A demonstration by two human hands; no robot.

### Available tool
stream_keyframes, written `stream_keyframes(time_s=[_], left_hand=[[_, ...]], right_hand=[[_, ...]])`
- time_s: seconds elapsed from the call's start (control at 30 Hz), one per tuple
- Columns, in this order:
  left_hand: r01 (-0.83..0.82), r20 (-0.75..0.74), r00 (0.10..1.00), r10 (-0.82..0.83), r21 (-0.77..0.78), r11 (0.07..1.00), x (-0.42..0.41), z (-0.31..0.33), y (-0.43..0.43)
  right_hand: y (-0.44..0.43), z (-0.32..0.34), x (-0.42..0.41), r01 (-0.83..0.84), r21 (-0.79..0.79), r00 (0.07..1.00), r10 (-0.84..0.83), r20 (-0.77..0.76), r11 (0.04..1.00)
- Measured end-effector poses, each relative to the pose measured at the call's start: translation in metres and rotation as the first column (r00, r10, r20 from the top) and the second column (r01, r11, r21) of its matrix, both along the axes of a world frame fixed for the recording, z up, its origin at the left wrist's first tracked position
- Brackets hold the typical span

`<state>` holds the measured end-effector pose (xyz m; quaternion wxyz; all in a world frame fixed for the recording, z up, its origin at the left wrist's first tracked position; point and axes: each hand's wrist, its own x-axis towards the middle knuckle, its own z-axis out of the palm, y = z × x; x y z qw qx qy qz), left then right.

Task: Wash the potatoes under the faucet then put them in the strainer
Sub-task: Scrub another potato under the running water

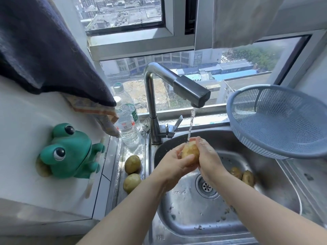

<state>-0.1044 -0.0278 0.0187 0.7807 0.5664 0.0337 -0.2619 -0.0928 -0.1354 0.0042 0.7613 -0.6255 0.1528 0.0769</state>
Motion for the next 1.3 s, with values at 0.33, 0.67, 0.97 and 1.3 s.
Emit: stream_keyframes(time_s=[0.33, 0.67, 0.97, 1.3], left_hand=[[-0.272, 0.323, 0.937, 0.133, 0.436, 0.858, -0.003, -0.019, -0.011], [-0.063, 0.189, 0.982, 0.001, 0.322, 0.945, 0.001, -0.009, -0.014], [-0.129, 0.250, 0.968, 0.011, 0.462, 0.878, 0.003, -0.009, -0.012], [-0.254, 0.007, 0.964, 0.265, 0.320, 0.913, 0.008, 0.001, -0.016]], right_hand=[[0.006, 0.003, -0.007, 0.027, 0.047, 1.000, -0.027, 0.000, 0.999], [-0.001, 0.004, -0.005, 0.099, 0.104, 0.994, -0.094, -0.056, 0.990], [0.008, 0.016, -0.004, 0.119, 0.104, 0.992, -0.115, -0.048, 0.987], [0.004, 0.010, -0.019, -0.090, -0.125, 0.987, 0.105, 0.121, 0.988]])
